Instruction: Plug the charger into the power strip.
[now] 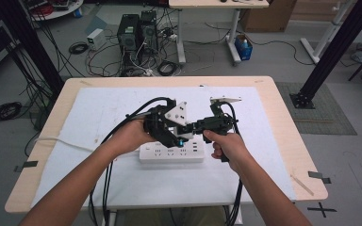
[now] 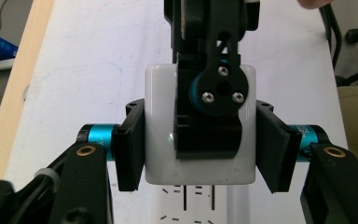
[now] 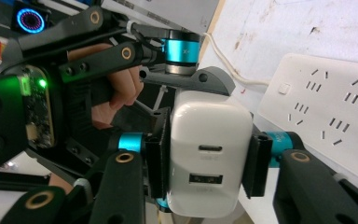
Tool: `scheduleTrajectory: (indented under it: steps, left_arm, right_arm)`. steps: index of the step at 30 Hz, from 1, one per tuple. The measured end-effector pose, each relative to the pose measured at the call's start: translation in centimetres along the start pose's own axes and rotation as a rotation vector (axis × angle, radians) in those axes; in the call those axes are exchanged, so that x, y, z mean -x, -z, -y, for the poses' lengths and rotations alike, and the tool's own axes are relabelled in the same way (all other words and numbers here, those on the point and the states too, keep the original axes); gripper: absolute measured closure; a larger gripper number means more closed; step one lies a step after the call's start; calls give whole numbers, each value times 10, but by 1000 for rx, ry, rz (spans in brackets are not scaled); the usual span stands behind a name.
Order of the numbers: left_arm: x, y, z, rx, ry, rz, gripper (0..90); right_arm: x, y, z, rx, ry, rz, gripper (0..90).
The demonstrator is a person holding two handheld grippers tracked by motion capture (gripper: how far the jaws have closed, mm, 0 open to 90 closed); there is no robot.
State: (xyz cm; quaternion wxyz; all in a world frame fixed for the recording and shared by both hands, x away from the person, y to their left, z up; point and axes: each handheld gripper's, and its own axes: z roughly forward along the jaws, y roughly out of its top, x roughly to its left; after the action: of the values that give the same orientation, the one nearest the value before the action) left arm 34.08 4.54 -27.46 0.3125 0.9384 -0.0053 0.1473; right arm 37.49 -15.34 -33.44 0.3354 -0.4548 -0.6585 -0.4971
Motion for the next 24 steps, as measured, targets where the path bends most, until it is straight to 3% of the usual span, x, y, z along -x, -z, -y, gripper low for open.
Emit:
scheduleTrajectory:
  steps: [3, 5, 8, 11, 16, 18, 22, 24]
  left_arm:
    - [0, -1, -1, -18, 24, -4, 397]
    - [-1, 1, 1, -52, 44, -15, 247]
    - [-4, 9, 10, -75, 69, -6, 243]
    - [-10, 20, 28, -100, 128, -7, 242]
    - [-20, 40, 59, -143, 249, -25, 192]
    - [-22, 48, 71, -170, 271, -37, 192]
    - [-26, 61, 92, -200, 327, -66, 192]
    - [-27, 67, 101, -223, 335, -83, 192]
  right_arm:
    - [2, 0, 0, 14, -5, 5, 621]
    - [4, 2, 1, 30, -8, 23, 621]
    - [6, 13, 1, 62, 3, 66, 622]
    - [5, 25, 3, 71, 40, 116, 621]
    - [4, 45, 6, 114, 49, 161, 621]
    - [2, 51, 7, 111, 61, 198, 621]
    - [-4, 60, 7, 94, 114, 318, 621]
    - [-8, 65, 7, 88, 148, 376, 621]
